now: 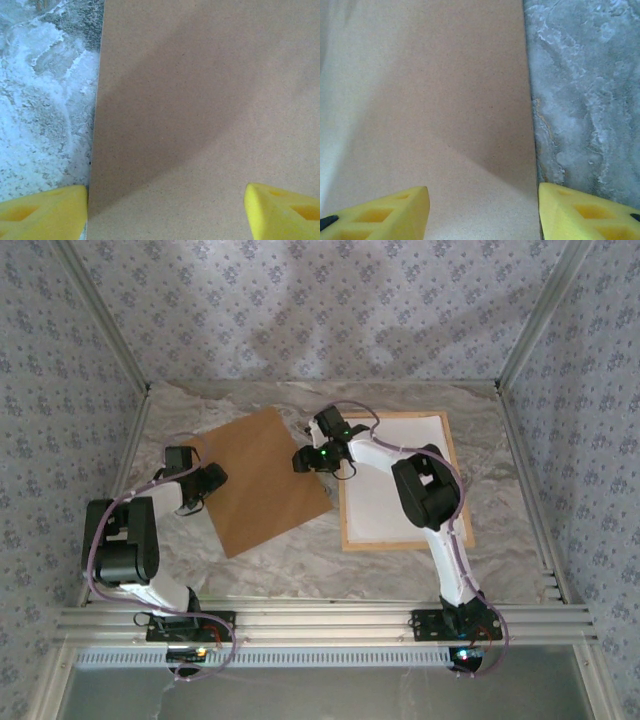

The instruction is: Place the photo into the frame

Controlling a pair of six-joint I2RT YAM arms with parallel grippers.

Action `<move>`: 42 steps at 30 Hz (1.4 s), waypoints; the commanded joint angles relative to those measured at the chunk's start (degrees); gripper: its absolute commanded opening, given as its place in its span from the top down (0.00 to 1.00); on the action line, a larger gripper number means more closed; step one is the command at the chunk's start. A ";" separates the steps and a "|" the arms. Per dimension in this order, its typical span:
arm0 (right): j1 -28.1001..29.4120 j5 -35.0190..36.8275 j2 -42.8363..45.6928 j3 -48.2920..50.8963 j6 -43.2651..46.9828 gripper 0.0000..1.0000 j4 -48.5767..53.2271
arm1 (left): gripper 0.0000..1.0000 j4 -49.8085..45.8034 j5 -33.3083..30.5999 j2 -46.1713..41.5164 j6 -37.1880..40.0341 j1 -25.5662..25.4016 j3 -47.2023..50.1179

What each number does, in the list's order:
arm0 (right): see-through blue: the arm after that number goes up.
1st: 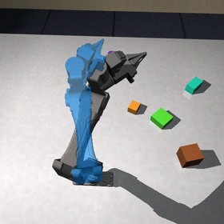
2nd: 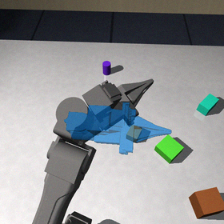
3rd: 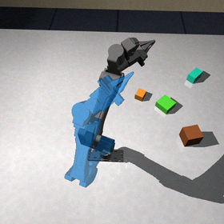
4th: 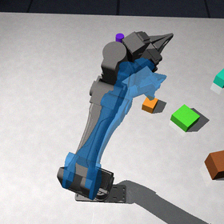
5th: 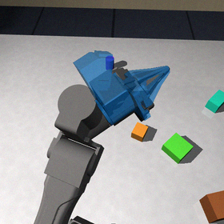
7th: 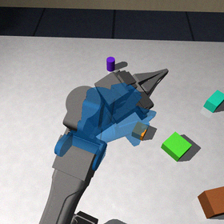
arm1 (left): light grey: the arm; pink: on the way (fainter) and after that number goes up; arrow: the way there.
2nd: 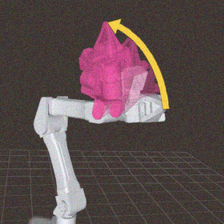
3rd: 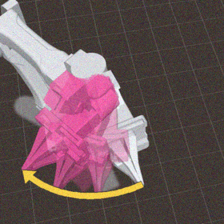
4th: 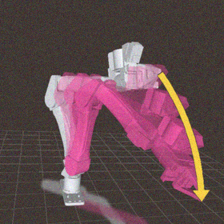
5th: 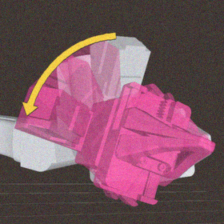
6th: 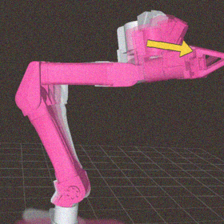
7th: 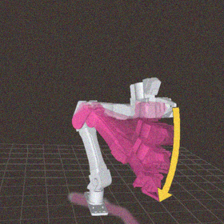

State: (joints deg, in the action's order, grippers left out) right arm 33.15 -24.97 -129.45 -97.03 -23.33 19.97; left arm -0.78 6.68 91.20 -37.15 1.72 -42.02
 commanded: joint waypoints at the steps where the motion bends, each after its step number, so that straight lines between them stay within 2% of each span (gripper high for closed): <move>1: 1.14 -12.00 2.78 2.37 -3.98 0.41 -3.04 | 0.18 5.76 12.31 4.78 -1.89 -3.22 1.33; 11: -1.32 -22.97 7.79 10.20 -9.41 0.47 -16.24 | 0.18 5.94 12.18 5.39 -1.63 -3.23 1.64; 16: -2.19 -26.89 10.89 17.30 -17.44 0.50 -31.25 | 0.18 6.14 12.30 5.68 -1.61 -3.17 1.68; 20: -2.30 -26.66 12.36 21.36 -23.59 0.52 -41.73 | 0.18 5.96 12.65 5.32 -1.83 -3.21 2.02; 25: -1.62 -21.90 12.72 24.71 -31.49 0.57 -53.56 | 0.18 7.47 13.84 3.97 -3.32 -3.23 4.16; 32: 0.29 -11.97 12.62 26.56 -35.62 0.62 -59.08 | 0.18 10.74 15.98 2.08 -6.37 -3.62 7.94; 36: 0.78 -6.69 13.32 26.71 -35.82 0.66 -55.72 | 0.18 11.13 15.64 1.05 -6.50 -3.84 8.99; 42: -0.62 -8.85 14.20 24.15 -30.08 0.69 -45.55 | 0.18 9.82 14.05 0.90 -4.64 -3.85 8.54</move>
State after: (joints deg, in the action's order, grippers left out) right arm 33.12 -33.76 -118.15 -70.57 -56.45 -29.52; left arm 9.67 7.07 88.25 -40.12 1.61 -35.29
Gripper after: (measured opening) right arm 0.314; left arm 0.818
